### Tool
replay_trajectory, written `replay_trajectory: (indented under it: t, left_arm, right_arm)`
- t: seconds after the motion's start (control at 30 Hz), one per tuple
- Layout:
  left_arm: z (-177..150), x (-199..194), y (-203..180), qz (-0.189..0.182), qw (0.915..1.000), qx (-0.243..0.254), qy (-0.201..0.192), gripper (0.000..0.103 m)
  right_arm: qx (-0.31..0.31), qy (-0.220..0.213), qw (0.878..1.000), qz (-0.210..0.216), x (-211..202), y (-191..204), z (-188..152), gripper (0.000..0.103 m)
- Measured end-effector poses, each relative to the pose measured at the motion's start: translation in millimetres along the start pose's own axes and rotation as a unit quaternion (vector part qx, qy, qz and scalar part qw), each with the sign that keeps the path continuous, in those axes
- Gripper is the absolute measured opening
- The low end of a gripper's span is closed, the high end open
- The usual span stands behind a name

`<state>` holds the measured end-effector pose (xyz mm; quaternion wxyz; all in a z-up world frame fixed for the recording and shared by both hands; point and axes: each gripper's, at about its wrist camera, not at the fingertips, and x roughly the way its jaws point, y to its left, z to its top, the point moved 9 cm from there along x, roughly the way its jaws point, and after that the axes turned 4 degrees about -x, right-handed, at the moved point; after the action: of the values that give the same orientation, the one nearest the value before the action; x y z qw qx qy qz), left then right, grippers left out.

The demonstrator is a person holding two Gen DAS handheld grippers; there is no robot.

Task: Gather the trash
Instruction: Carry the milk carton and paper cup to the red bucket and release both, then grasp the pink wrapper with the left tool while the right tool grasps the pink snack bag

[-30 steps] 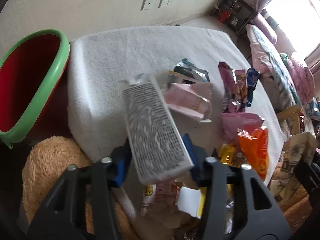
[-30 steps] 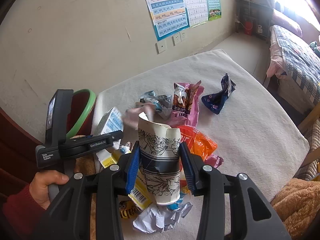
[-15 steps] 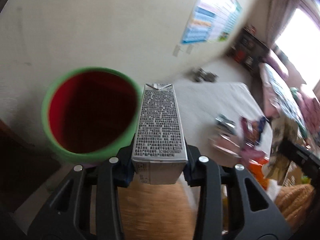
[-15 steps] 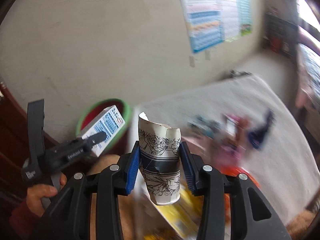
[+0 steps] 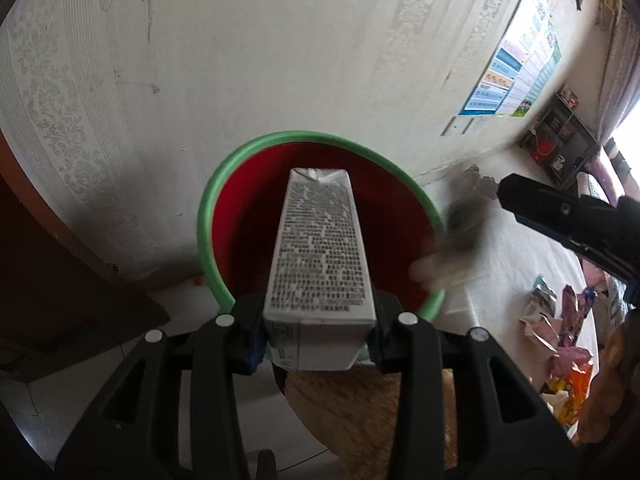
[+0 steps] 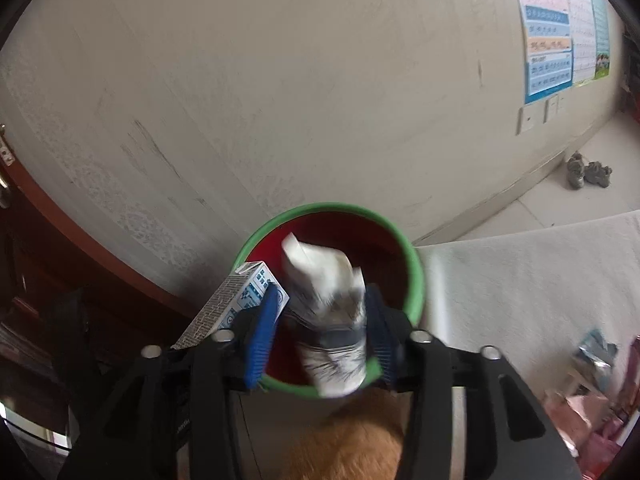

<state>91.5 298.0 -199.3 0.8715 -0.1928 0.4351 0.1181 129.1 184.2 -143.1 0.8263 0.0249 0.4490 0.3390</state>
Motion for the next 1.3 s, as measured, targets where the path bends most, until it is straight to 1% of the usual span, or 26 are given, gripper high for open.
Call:
replay_trajectory:
  t: [0.07, 0.13, 0.27, 0.37, 0.43, 0.47, 0.53, 0.6, 0.67, 0.8, 0.87, 0.9, 0.93, 1.0, 1.07, 1.13, 1.17, 1.27, 1.3]
  left_arm:
    - [4, 1, 4, -0.001, 0.9999, -0.010, -0.006, 0.056]
    - [4, 3, 3, -0.002, 0.9999, -0.014, -0.010, 0.056]
    - [-6, 4, -5, -0.005, 1.0000, -0.006, -0.003, 0.056]
    - [-12, 3, -13, -0.010, 0.9999, 0.002, 0.000, 0.056]
    - [-16, 0, -23, -0.018, 0.9998, 0.011, 0.000, 0.058]
    - [-16, 0, -25, -0.021, 0.9997, 0.014, 0.000, 0.060]
    - [-21, -4, -37, -0.033, 0.9993, 0.019, 0.001, 0.061]
    - [-28, -7, -47, -0.043, 0.9988, 0.024, 0.006, 0.063]
    - [-34, -10, -59, -0.052, 0.9980, 0.033, 0.011, 0.063]
    - [-49, -16, -84, -0.069, 0.9959, 0.055, 0.021, 0.064]
    - [-56, -19, -95, -0.077, 0.9948, 0.061, 0.027, 0.065]
    - [-60, -21, -102, -0.082, 0.9938, 0.068, 0.031, 0.066]
    - [-63, -23, -108, -0.084, 0.9930, 0.076, 0.033, 0.066]
    - [-69, -28, -120, -0.088, 0.9913, 0.093, 0.033, 0.066]
    - [-74, -32, -130, -0.095, 0.9896, 0.102, 0.034, 0.066]
    - [-79, -35, -142, -0.106, 0.9880, 0.106, 0.039, 0.067]
    - [-81, -35, -147, -0.110, 0.9873, 0.107, 0.042, 0.067]
    - [-87, -34, -166, -0.122, 0.9848, 0.112, 0.051, 0.067]
    - [-89, -34, -174, -0.125, 0.9838, 0.117, 0.053, 0.067]
  right_arm:
    - [0.007, -0.003, 1.000, 0.003, -1, -1, -1, 0.055]
    - [0.009, -0.002, 1.000, -0.002, -4, -6, -7, 0.055]
    - [0.014, -0.006, 1.000, -0.021, -27, -28, -25, 0.055]
    - [0.002, -0.009, 0.998, -0.060, -56, -56, -43, 0.055]
    - [-0.004, -0.011, 0.996, -0.090, -70, -77, -51, 0.057]
    - [-0.008, -0.009, 0.993, -0.113, -80, -91, -58, 0.059]
    - [-0.010, 0.001, 0.988, -0.156, -95, -121, -71, 0.060]
    - [-0.002, 0.010, 0.984, -0.179, -105, -144, -84, 0.061]
    - [0.020, 0.012, 0.980, -0.198, -117, -169, -97, 0.061]
    - [0.097, 0.004, 0.969, -0.225, -136, -217, -115, 0.061]
    - [0.138, 0.006, 0.961, -0.241, -140, -241, -125, 0.061]
    - [0.160, 0.014, 0.955, -0.248, -140, -254, -131, 0.064]
    - [0.182, 0.023, 0.951, -0.248, -138, -265, -138, 0.066]
    - [0.211, 0.039, 0.948, -0.235, -132, -278, -145, 0.067]
    - [0.222, 0.056, 0.946, -0.231, -121, -289, -152, 0.067]
    - [0.222, 0.066, 0.946, -0.227, -113, -295, -156, 0.067]
    - [0.220, 0.068, 0.947, -0.223, -110, -298, -156, 0.065]
    - [0.215, 0.068, 0.953, -0.202, -105, -302, -151, 0.045]
    - [0.212, 0.065, 0.955, -0.199, -106, -302, -149, 0.043]
